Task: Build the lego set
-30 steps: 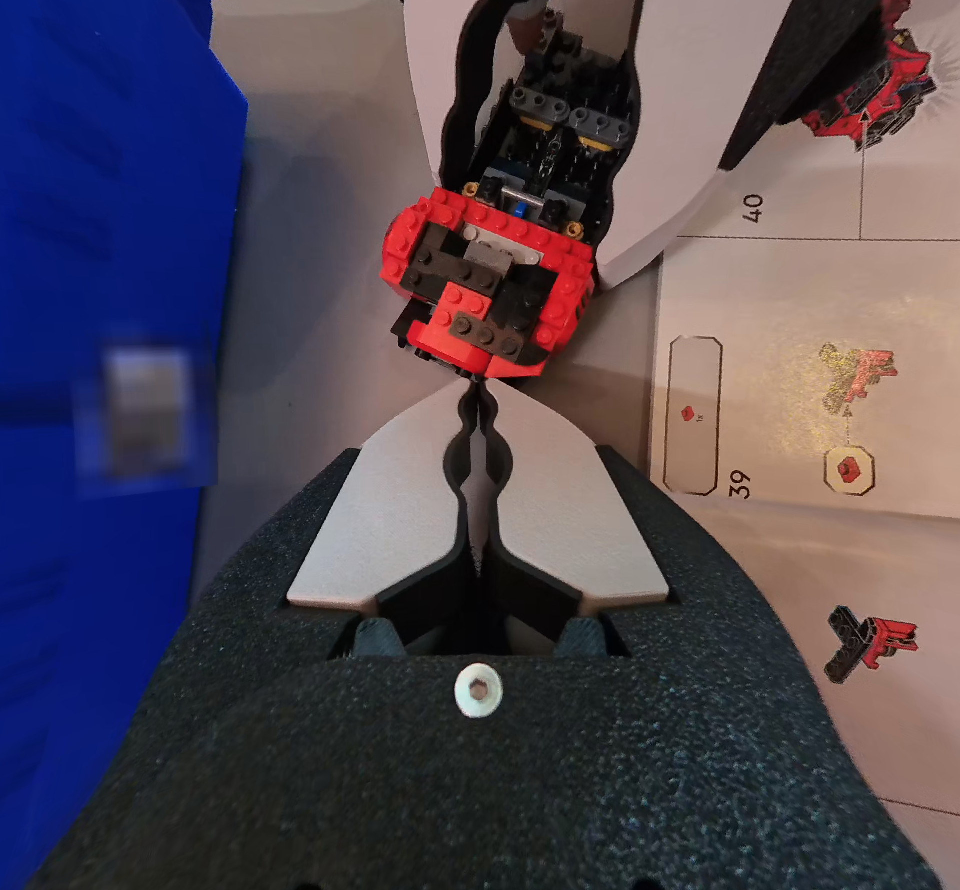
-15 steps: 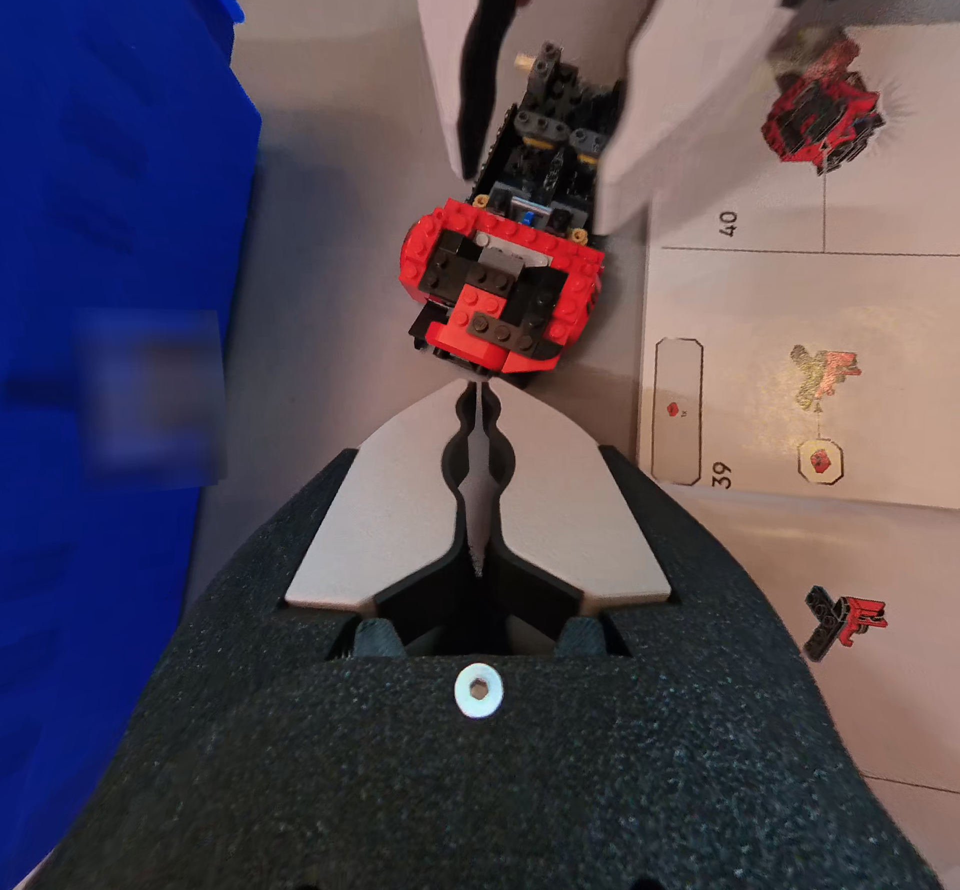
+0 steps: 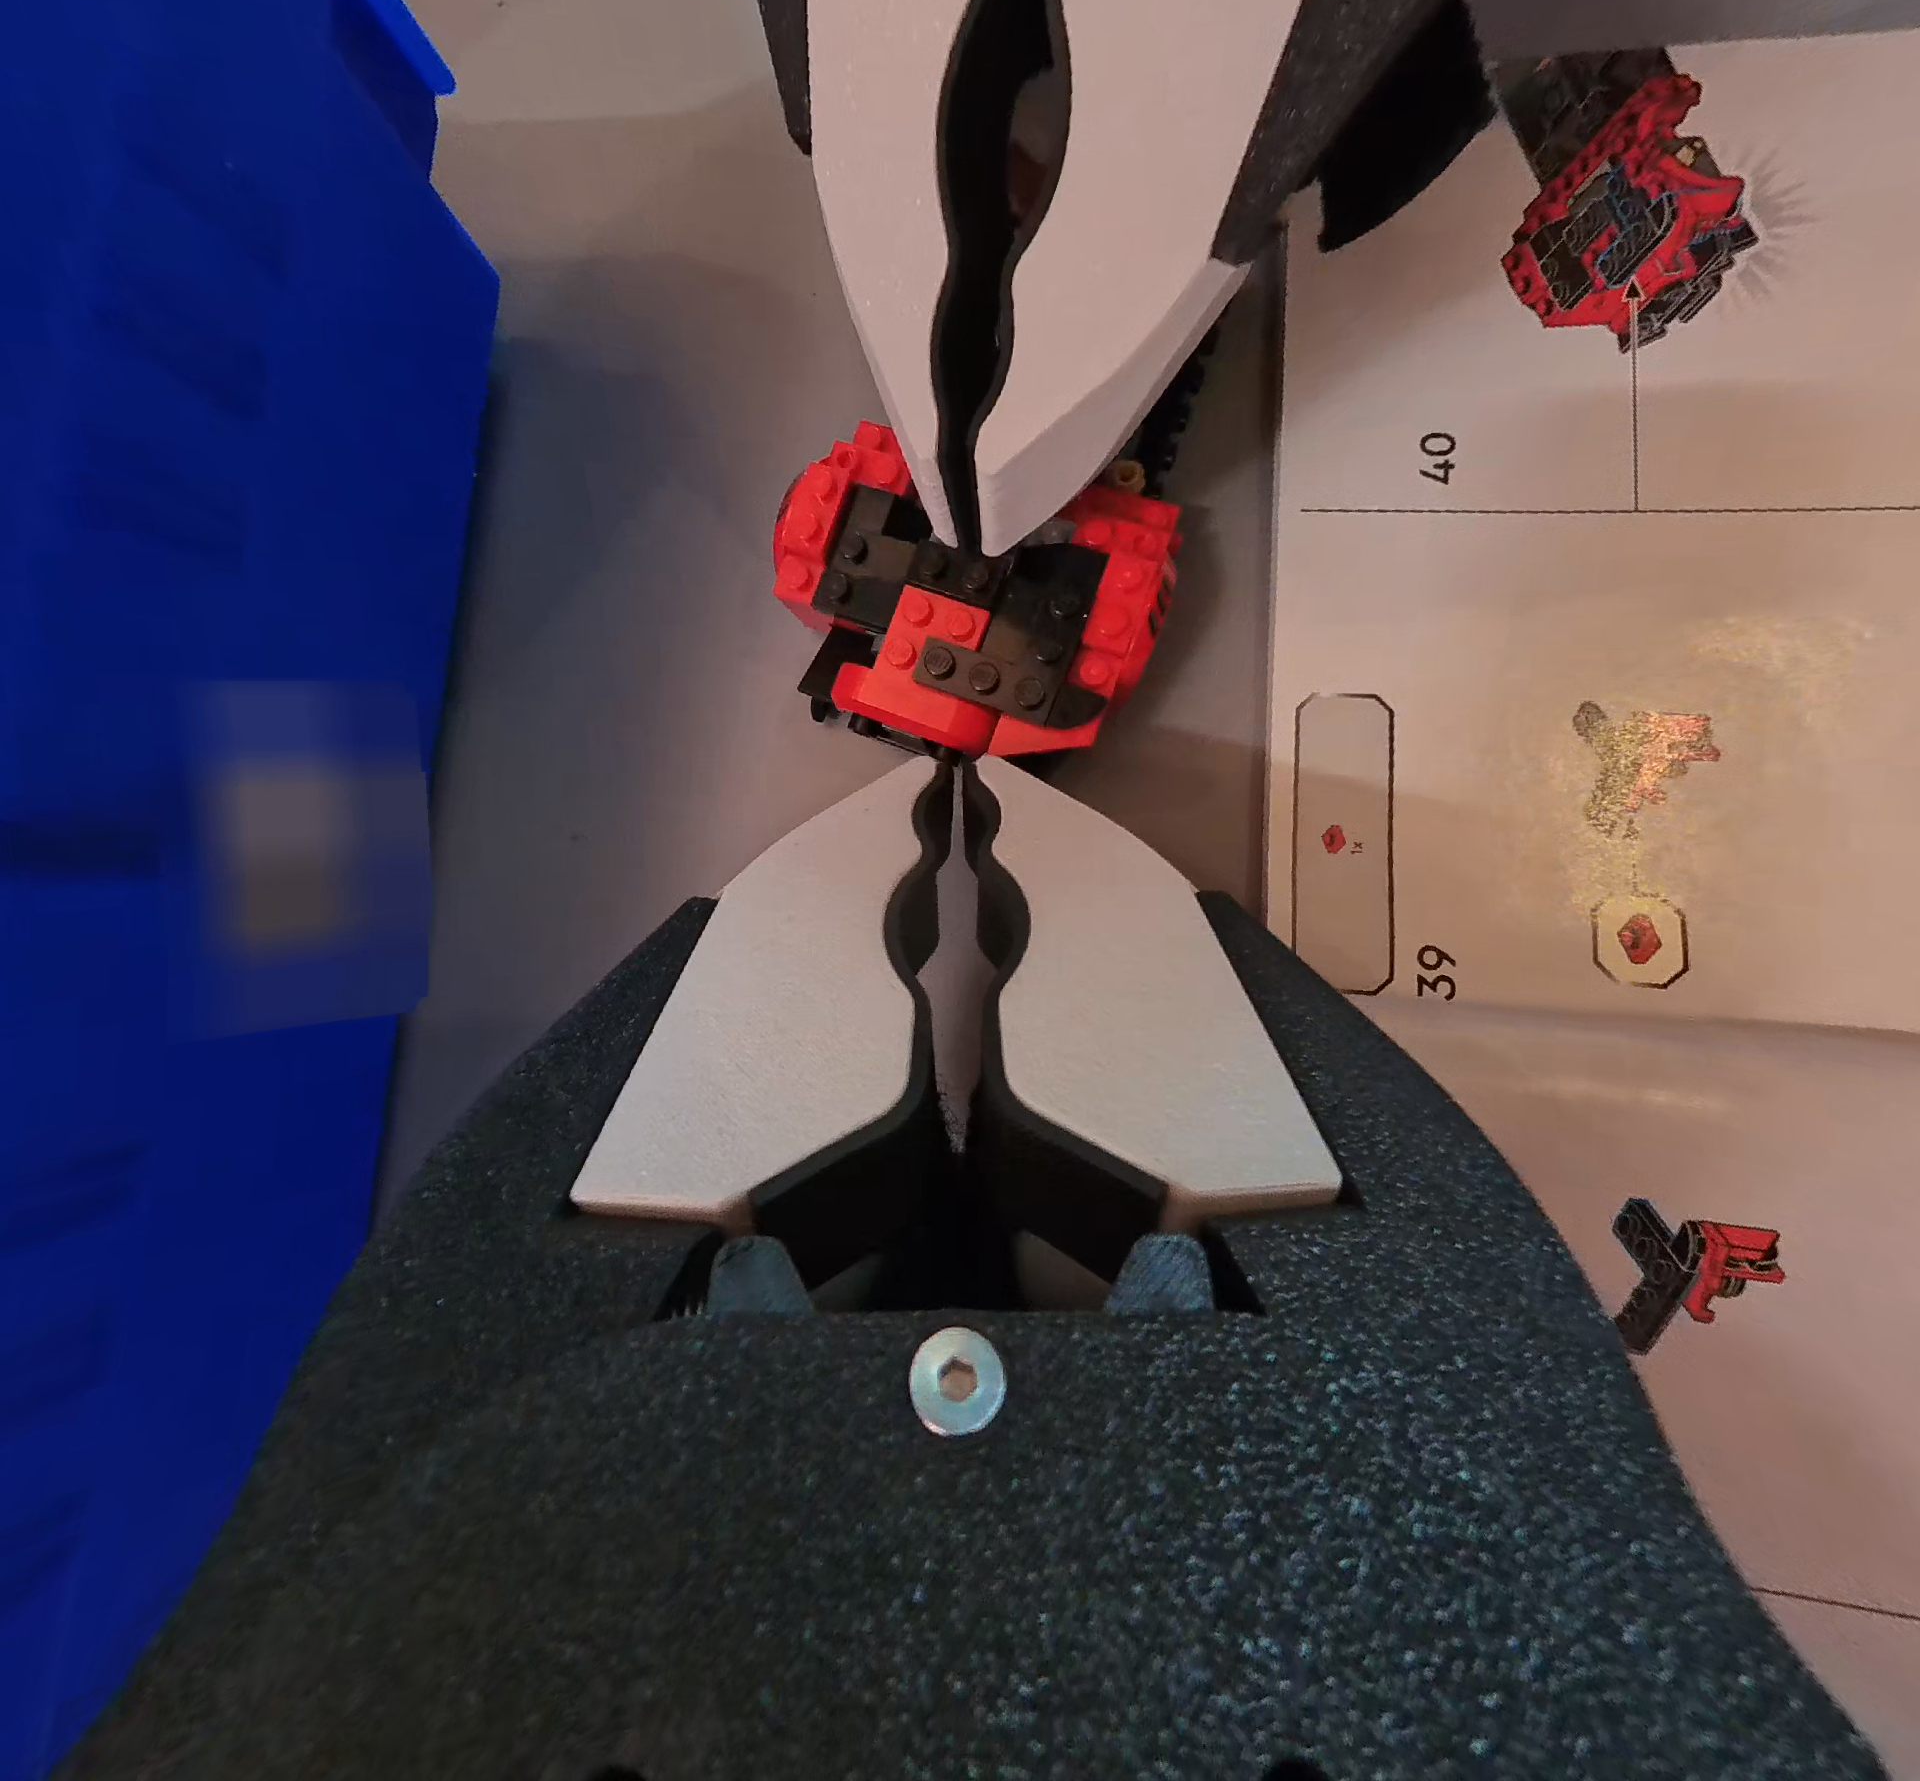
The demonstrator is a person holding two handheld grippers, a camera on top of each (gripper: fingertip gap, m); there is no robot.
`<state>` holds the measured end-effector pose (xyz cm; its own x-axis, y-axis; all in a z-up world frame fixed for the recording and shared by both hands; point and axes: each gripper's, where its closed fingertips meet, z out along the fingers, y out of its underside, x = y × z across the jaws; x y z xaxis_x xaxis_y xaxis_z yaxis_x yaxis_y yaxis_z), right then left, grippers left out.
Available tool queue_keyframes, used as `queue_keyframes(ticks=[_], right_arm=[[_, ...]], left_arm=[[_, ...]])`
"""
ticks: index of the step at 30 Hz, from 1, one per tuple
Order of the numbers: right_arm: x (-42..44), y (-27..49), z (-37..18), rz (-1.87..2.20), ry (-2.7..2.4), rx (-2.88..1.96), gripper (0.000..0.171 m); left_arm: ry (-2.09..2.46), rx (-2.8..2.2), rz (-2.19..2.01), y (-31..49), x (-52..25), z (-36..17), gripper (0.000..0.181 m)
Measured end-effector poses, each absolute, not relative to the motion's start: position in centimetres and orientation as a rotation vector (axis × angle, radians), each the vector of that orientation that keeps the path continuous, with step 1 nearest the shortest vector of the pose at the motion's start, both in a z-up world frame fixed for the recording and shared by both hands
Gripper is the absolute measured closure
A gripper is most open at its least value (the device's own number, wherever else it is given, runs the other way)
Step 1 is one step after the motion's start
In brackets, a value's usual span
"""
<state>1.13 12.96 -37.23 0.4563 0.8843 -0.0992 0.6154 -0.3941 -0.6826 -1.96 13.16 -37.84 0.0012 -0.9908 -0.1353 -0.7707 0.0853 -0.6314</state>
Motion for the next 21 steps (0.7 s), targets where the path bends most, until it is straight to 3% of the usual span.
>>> queue_keyframes(ticks=[21], right_arm=[[1.21,12.81,-37.37,0.449,-1.259,-2.24,0.171]], left_arm=[[1.876,-1.701,-0.354,13.27,-1.97,-38.01,0.181]])
